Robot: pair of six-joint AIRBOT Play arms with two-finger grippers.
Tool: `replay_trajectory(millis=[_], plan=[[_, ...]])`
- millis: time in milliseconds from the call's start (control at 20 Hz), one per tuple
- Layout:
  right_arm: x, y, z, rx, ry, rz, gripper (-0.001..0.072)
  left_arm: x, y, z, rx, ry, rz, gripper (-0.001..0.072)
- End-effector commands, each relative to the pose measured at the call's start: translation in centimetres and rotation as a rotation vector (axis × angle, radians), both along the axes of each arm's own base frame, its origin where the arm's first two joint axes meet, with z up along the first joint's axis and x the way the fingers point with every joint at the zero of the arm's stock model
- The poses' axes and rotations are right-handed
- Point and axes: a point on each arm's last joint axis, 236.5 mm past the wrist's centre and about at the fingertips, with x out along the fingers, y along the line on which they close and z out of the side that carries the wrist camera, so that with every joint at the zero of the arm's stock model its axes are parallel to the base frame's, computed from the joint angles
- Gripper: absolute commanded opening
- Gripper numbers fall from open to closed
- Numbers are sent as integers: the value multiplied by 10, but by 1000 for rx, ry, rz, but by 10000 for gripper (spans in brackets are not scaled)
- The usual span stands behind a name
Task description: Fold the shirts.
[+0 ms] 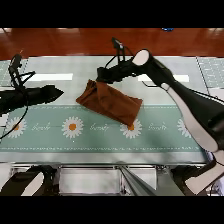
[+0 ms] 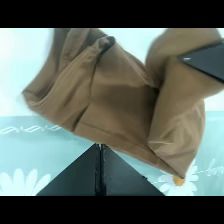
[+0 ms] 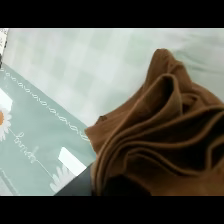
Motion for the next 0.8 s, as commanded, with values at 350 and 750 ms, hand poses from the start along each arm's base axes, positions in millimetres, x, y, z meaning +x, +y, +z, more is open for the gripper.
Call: replay_trajectory(millis=[350, 750], plan=[[-15, 35, -29, 79, 139, 54, 415, -1, 10, -27, 2, 49, 39, 15], [-39, -245, 78, -483, 21, -54, 406, 17, 94, 148, 68, -310, 230, 15]])
